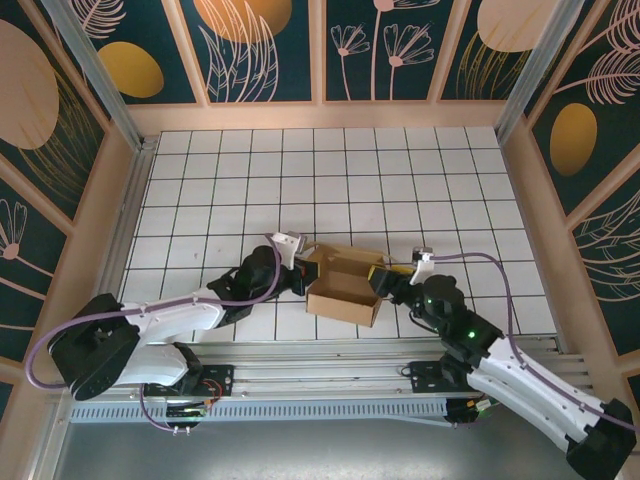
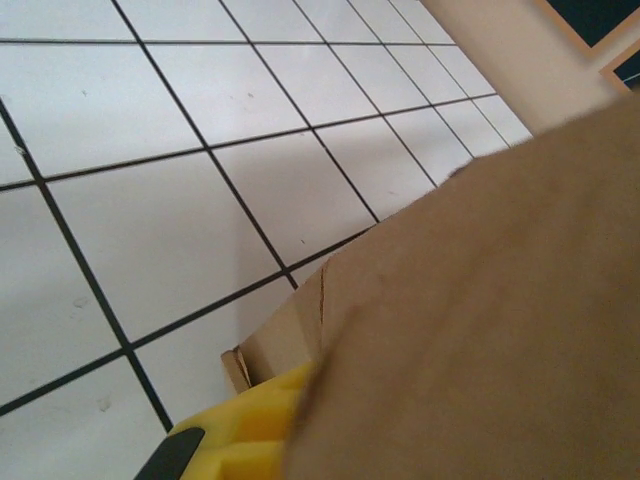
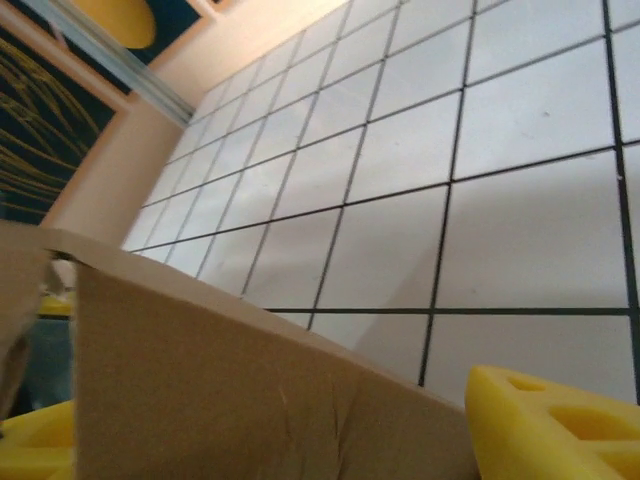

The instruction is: Fold the paper box

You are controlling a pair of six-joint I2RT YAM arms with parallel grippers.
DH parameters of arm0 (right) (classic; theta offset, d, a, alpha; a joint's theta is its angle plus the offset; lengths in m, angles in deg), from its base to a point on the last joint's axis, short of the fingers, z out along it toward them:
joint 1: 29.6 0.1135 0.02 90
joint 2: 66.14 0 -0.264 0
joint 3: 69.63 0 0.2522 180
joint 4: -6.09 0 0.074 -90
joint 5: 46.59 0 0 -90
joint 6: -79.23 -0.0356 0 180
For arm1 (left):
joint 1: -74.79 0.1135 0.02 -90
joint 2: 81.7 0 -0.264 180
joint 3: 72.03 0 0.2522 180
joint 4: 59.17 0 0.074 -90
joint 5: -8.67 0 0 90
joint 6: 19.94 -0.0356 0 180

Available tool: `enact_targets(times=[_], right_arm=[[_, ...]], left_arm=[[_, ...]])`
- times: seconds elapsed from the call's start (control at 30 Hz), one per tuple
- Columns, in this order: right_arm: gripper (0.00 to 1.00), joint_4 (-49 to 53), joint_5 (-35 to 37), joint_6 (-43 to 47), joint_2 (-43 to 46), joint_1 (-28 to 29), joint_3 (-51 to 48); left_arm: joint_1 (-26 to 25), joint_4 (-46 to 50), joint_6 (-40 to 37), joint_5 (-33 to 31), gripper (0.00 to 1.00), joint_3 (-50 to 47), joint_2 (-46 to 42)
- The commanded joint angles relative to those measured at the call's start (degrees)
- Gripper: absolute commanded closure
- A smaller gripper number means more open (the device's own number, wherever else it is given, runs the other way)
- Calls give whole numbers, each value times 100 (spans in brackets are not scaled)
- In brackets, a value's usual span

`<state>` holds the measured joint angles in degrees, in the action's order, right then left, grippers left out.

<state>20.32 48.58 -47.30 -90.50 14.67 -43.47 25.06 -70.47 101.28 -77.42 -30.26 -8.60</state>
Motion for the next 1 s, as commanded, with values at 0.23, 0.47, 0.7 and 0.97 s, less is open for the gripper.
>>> enact_targets(times=[0.23,0.47,0.7,0.97], right_arm=[[17,1001,-655,228,933,39,1169],[6,191,-676,1016,709,37,1711],[14,539,140,1200,305,29,1224],[32,-403,-253,1207,573,4,139]], left_arm=[[-63,-948,-744,-1152,100,-351,-692],[-63,-1770,-1333,-1367,100,-571,-355],[-62,-2225,-883,-1645,100,-505,529],[-61,-2353,-924,-1390,100,-625,474]])
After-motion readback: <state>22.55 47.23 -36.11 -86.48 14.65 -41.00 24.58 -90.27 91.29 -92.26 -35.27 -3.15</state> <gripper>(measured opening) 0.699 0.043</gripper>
